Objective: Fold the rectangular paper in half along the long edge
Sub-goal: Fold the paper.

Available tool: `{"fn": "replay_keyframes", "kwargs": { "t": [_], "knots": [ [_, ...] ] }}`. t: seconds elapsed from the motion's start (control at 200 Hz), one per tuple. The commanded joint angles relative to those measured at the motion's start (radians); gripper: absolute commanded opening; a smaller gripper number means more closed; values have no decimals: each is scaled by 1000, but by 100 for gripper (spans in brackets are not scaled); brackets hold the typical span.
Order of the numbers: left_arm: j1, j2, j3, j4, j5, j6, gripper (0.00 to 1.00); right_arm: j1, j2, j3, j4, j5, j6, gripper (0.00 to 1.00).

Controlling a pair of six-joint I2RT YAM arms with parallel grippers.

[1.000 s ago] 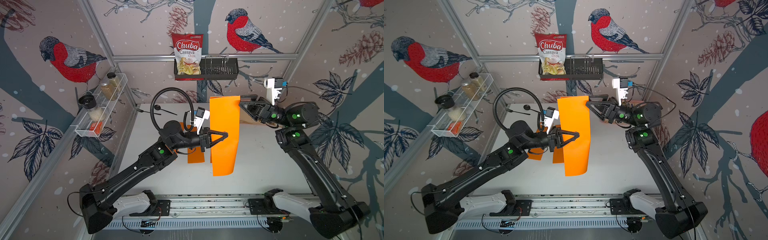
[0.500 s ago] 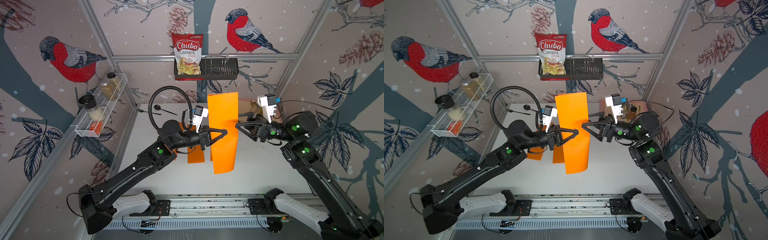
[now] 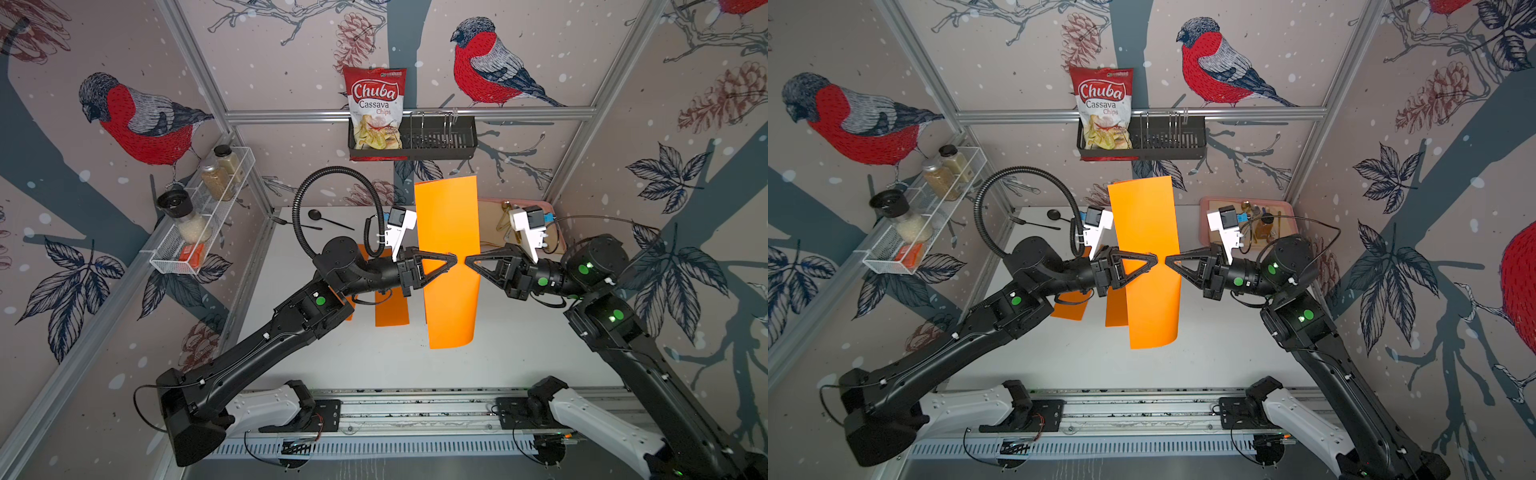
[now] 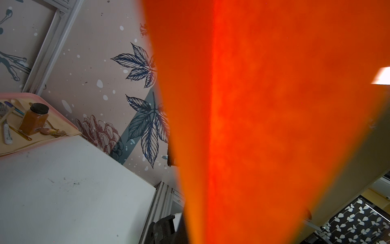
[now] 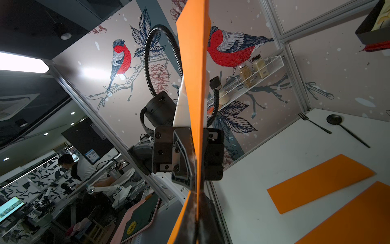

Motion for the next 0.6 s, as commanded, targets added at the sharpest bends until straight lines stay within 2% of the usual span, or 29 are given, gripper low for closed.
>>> {"fn": "replay_keyframes", "kwargs": {
  "t": [0.0, 0.035, 0.065, 0.085, 0.195, 0.24, 0.345, 0.405, 0.48, 0.595],
  "knots": [
    [3, -4, 15, 62, -21, -8, 0, -21, -16, -18, 116, -78, 72, 9],
    [5, -6, 16, 66, -19, -11, 0, -25, -19, -27, 141, -97, 92, 14],
    [4, -7, 17, 70, -24, -12, 0, -27, -20, -35, 165, -113, 111, 23],
    [4, -10, 16, 76, -25, -15, 0, -28, -22, -39, 173, -119, 118, 24],
    [4, -12, 25, 76, -25, -21, 0, -29, -26, -38, 148, -124, 104, 7],
    [4, -13, 26, 78, -22, -22, 0, -30, -29, -35, 139, -124, 96, 4],
    [4, -16, 27, 74, -26, -21, 0, -32, -27, -29, 127, -127, 93, 3],
    [3, -17, 28, 71, -26, -20, 0, -32, -25, -24, 113, -131, 88, 8],
    [3, -19, 28, 72, -26, -20, 0, -34, -24, -15, 76, -130, 66, 9],
    [3, -21, 31, 66, -29, -18, 0, -35, -27, -12, 51, -133, 54, 0]
  ]
}}
